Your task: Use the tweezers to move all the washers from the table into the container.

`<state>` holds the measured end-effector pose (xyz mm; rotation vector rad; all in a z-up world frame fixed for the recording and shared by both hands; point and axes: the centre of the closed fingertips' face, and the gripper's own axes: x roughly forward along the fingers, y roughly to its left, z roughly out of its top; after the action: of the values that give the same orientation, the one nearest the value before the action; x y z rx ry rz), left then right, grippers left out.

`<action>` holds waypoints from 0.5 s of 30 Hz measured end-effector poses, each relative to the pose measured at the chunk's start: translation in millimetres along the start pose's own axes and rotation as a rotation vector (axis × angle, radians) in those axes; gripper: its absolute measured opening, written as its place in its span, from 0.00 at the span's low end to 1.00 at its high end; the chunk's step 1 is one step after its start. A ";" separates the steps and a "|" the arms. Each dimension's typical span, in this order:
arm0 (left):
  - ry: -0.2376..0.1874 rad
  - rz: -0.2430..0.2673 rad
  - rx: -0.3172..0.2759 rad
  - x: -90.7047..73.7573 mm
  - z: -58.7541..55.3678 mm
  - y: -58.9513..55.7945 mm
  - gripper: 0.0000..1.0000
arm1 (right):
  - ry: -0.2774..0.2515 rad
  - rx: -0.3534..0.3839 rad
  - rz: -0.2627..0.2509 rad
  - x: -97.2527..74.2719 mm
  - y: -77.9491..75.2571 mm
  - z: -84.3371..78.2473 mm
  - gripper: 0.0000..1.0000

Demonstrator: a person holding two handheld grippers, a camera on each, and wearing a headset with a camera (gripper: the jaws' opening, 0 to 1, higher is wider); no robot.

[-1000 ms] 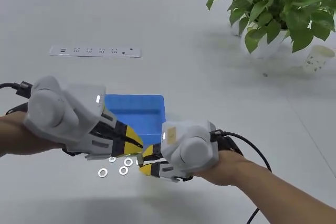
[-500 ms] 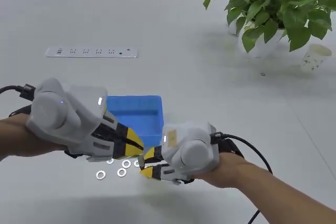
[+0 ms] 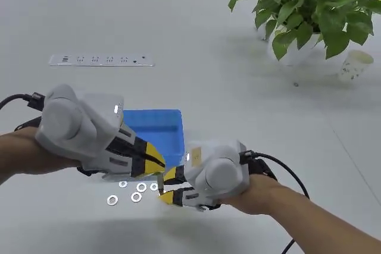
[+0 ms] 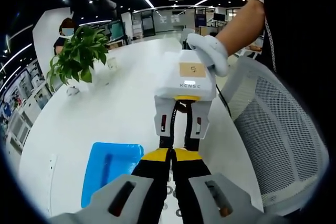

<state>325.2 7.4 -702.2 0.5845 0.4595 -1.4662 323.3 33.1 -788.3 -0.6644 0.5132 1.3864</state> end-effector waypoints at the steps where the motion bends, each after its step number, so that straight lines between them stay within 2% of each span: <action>1: 0.000 -0.004 -0.001 0.2 -0.1 0.1 0.05 | -0.005 0.005 -0.001 -0.3 -0.3 0.7 0.16; 7: 0.001 -0.011 0.002 1.6 0.8 -0.5 0.05 | -0.026 0.029 -0.005 -1.7 -3.0 4.1 0.14; 15: 0.000 -0.016 0.000 4.0 1.6 -1.2 0.05 | -0.025 0.049 -0.002 -2.1 -2.1 3.4 0.11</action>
<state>324.1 3.4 -703.5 0.5824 0.4651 -1.4817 325.0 33.9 -784.2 -0.6073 0.5253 1.3741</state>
